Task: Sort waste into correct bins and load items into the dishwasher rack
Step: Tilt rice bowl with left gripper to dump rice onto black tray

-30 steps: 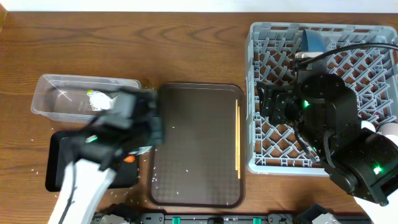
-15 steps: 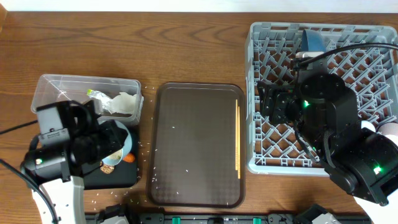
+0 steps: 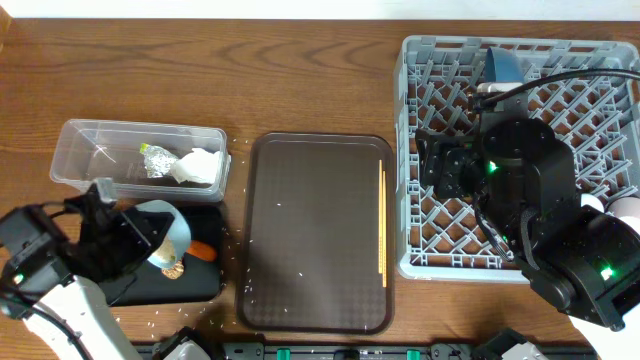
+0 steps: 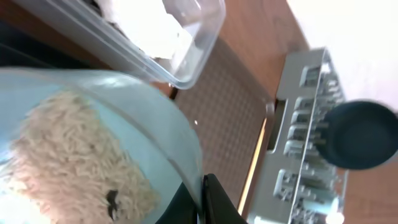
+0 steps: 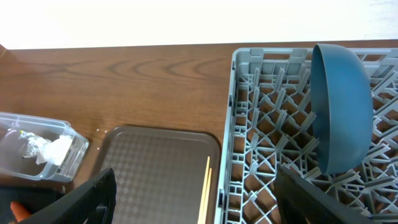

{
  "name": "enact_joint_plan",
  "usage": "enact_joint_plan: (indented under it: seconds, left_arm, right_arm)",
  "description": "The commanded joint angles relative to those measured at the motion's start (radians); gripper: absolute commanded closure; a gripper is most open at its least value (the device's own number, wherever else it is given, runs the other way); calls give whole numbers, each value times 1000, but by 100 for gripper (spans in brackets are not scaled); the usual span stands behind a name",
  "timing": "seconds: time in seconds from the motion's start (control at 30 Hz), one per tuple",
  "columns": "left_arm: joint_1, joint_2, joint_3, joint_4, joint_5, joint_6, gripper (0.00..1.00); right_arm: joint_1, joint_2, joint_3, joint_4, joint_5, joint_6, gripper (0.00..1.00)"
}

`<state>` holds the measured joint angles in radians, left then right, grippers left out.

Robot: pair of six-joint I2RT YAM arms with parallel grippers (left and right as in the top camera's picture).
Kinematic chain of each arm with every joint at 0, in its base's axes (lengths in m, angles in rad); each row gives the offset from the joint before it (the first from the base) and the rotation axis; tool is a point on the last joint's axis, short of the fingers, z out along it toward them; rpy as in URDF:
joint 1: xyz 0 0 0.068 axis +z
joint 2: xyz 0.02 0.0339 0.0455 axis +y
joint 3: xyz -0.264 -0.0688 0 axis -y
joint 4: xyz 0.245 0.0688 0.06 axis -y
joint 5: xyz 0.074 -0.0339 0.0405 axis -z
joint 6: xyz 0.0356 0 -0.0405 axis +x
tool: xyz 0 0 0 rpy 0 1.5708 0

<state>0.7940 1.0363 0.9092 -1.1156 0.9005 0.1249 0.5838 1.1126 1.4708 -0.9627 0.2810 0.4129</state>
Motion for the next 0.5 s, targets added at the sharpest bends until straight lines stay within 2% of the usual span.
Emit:
enact_joint_plan:
  seconds: [0.0, 0.1, 0.27, 0.4, 0.47]
  left_arm:
    - [91, -2, -56, 22, 166, 102, 94]
    - [174, -2, -127, 57, 277, 172, 94]
    - [291, 0, -222, 108, 328, 222, 94]
    - [345, 0, -249, 108, 500, 343, 94]
    - [359, 0, -249, 108, 504, 355, 93]
  right_arm:
    - [-3, 2, 5, 0, 16, -10, 26]
    - [-3, 2, 5, -5, 16, -10, 25]
    - [-3, 2, 5, -21, 16, -10, 25]
    - [-3, 0, 5, -21, 16, -10, 25]
    - [-3, -3, 5, -21, 15, -9, 25]
